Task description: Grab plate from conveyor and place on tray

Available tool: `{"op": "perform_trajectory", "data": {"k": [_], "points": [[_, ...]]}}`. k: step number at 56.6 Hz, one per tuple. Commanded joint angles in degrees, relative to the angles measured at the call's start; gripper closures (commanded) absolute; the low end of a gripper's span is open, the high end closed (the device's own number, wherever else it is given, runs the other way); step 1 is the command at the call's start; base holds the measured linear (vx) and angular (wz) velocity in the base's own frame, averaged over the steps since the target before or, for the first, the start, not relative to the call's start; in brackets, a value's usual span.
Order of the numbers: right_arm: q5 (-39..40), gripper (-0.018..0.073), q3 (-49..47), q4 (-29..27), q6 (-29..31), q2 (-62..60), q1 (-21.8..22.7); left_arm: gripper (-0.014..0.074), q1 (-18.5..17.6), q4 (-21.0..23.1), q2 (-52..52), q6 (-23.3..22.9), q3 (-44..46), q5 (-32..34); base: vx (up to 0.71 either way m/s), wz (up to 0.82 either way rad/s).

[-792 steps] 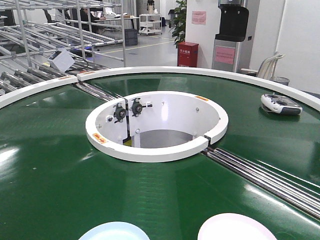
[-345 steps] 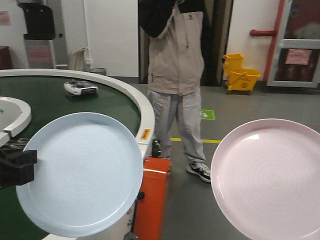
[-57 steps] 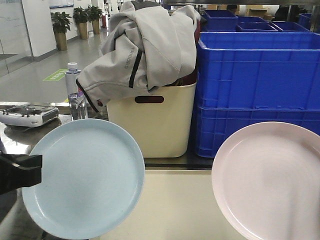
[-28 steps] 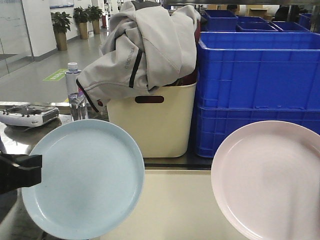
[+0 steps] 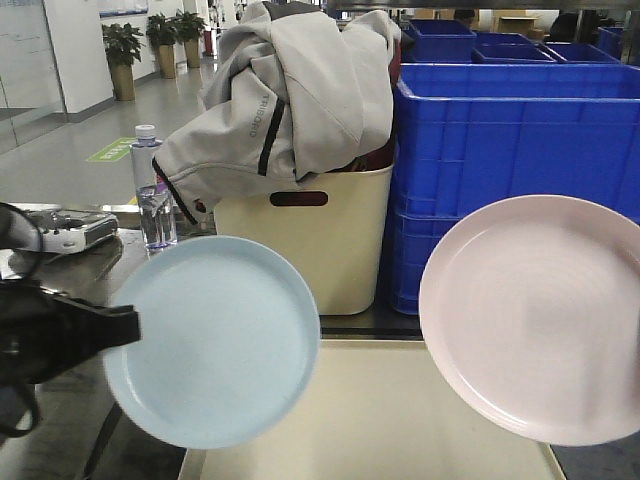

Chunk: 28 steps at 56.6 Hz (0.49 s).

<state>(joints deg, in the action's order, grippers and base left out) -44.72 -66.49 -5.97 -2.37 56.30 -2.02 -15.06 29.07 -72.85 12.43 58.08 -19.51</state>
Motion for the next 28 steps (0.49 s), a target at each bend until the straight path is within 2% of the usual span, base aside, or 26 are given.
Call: {"op": "perform_trajectory", "data": {"k": [1,7,19,28], "points": [[5.5,0.0571,-1.6,-0.5,-0.1,-0.5,0.3,0.0600,-2.7,6.0,-3.8,4.6,5.6,4.1,0.00,0.00],[5.4,0.0571,-1.6,-0.5,-0.3,-0.5,0.3,0.0599,-5.1,8.2,-10.9,6.1,10.8,3.3,0.00,0.00],[5.5,0.0571,-1.6,-0.4,-0.3,-0.5,0.3,0.0584,-9.1,8.2,-21.4,6.8,18.0,2.5,0.00,0.00],[5.4,0.0571,-1.6,-0.4,-0.3,-0.5,0.3,0.0513,-10.4,8.2,-26.1,6.9,21.4,1.1,0.00,0.00]]}}
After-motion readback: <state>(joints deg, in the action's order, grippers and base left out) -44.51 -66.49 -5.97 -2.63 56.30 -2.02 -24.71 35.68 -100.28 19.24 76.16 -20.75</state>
